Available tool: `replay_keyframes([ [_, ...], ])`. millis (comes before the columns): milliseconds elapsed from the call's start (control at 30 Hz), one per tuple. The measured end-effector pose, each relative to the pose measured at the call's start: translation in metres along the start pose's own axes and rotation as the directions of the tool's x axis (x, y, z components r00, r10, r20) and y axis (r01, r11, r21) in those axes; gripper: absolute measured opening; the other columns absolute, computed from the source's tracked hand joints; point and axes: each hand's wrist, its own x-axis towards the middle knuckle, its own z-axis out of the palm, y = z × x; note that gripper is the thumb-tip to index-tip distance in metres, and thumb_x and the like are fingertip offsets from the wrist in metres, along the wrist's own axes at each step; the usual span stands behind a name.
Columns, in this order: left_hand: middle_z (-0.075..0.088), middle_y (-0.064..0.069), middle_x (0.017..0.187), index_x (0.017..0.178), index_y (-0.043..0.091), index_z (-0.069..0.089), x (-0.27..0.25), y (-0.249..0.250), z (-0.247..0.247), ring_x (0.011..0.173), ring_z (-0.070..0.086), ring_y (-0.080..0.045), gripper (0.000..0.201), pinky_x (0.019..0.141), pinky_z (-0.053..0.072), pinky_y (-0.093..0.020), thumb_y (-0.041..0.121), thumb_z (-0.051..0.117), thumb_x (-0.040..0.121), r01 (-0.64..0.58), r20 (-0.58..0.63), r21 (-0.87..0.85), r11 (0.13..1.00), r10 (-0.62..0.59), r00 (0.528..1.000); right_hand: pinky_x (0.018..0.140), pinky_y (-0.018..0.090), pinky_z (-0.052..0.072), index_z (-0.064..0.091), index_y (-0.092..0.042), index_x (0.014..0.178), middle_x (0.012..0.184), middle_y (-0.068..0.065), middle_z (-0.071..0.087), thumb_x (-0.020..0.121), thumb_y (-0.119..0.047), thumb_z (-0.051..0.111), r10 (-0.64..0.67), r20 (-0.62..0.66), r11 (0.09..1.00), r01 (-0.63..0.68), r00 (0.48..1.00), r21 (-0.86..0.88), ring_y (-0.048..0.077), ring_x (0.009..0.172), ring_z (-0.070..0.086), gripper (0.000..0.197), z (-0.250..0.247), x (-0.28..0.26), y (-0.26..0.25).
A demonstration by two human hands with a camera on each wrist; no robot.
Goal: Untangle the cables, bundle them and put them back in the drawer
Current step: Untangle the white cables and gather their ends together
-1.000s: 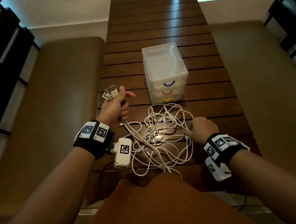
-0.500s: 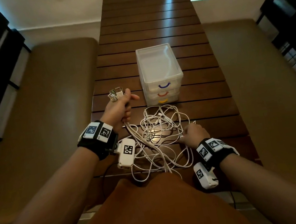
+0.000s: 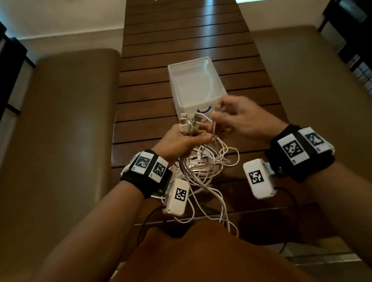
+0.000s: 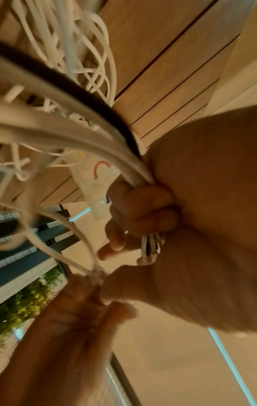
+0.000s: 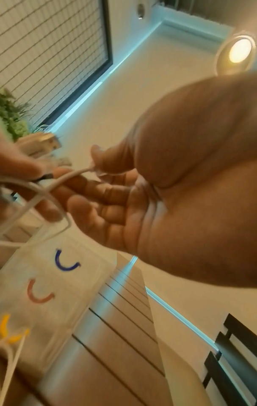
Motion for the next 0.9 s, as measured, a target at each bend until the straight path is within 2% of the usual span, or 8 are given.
replay_keyframes([
  [133,0.061,0.015,0.059,0.078,0.014,0.062,0.006,-0.007,0.014,0.054,0.054,0.003,0.016,0.057,0.044,-0.016,0.009,0.060,0.092,0.053,0.114,0.095,0.994,-0.064,0.991,0.060,0.032,0.057,0.048,-0.017,0.094,0.083,0.010,0.071,0.101,-0.016,0.045,-0.091,-0.103,0.979,0.107,0.991,0.172,0.031,0.077,0.072,0.008,-0.008,0.007,-0.013],
  [233,0.063,0.012,0.061,0.060,0.025,0.067,0.011,-0.021,0.013,0.060,0.057,-0.001,0.027,0.064,0.047,-0.022,0.012,0.073,0.083,0.120,0.066,0.216,0.969,-0.137,0.988,0.062,0.035,0.057,0.049,-0.021,0.094,0.073,0.003,0.064,0.102,-0.018,0.043,-0.165,-0.229,0.959,0.210,0.959,0.188,0.027,0.068,0.068,0.010,-0.014,0.011,-0.012],
  [333,0.071,0.006,0.080,0.077,0.022,0.072,0.009,-0.033,0.006,0.077,0.065,-0.010,0.009,0.079,0.055,-0.033,0.017,0.080,0.076,0.175,0.047,0.415,0.893,-0.213,0.976,0.055,0.033,0.055,0.052,-0.020,0.094,0.060,-0.006,0.048,0.102,-0.022,0.043,-0.165,-0.369,0.900,0.293,0.914,0.324,0.014,0.050,0.052,0.012,-0.022,0.014,-0.012],
  [400,0.071,0.000,0.094,0.094,0.015,0.070,0.007,-0.036,0.000,0.082,0.065,-0.012,0.023,0.077,0.055,-0.028,0.012,0.081,0.074,0.212,-0.018,0.322,0.923,-0.218,0.976,0.050,0.027,0.050,0.057,-0.021,0.096,0.060,-0.006,0.046,0.100,-0.022,0.046,-0.181,-0.367,0.943,0.268,0.912,0.200,0.009,0.048,0.046,0.012,-0.030,0.015,-0.011],
  [467,0.068,-0.011,0.098,0.096,0.012,0.067,0.008,-0.032,-0.007,0.069,0.060,-0.012,0.022,0.062,0.051,-0.027,0.008,0.077,0.077,0.220,-0.098,0.087,0.972,-0.211,0.972,0.051,0.021,0.046,0.062,-0.023,0.103,0.069,-0.006,0.051,0.100,-0.013,0.046,-0.141,-0.242,0.989,0.145,0.960,-0.004,0.004,0.053,0.049,0.019,-0.029,0.012,-0.005],
  [567,0.055,-0.012,0.082,0.092,0.013,0.065,0.011,-0.023,-0.009,0.051,0.040,-0.012,0.024,0.047,0.033,-0.024,-0.008,0.063,0.081,0.171,-0.145,-0.203,0.964,-0.202,0.969,0.057,0.014,0.046,0.064,-0.022,0.108,0.079,-0.004,0.061,0.097,-0.001,0.046,0.010,-0.044,0.997,-0.013,0.999,-0.070,-0.001,0.061,0.056,0.029,-0.012,0.007,0.015],
  [733,0.035,-0.001,0.066,0.090,0.011,0.058,0.011,-0.019,0.004,0.052,0.028,-0.011,0.031,0.050,0.020,-0.025,-0.008,0.050,0.067,0.119,-0.089,-0.406,0.906,-0.169,0.981,0.064,0.035,0.053,0.058,-0.013,0.094,0.078,0.005,0.071,0.094,-0.003,0.055,0.167,-0.100,0.977,-0.152,0.981,0.149,0.015,0.062,0.063,0.010,0.021,0.011,0.043],
  [900,0.041,0.000,0.068,0.093,0.014,0.060,0.012,-0.022,0.004,0.045,0.030,-0.004,0.021,0.043,0.020,-0.017,0.011,0.057,0.072,0.108,-0.025,-0.528,0.842,-0.143,0.989,0.047,0.023,0.049,0.043,-0.013,0.087,0.069,0.005,0.068,0.093,-0.002,0.057,0.184,-0.202,0.914,-0.092,0.962,0.395,0.015,0.052,0.059,0.019,0.044,0.013,0.049],
])
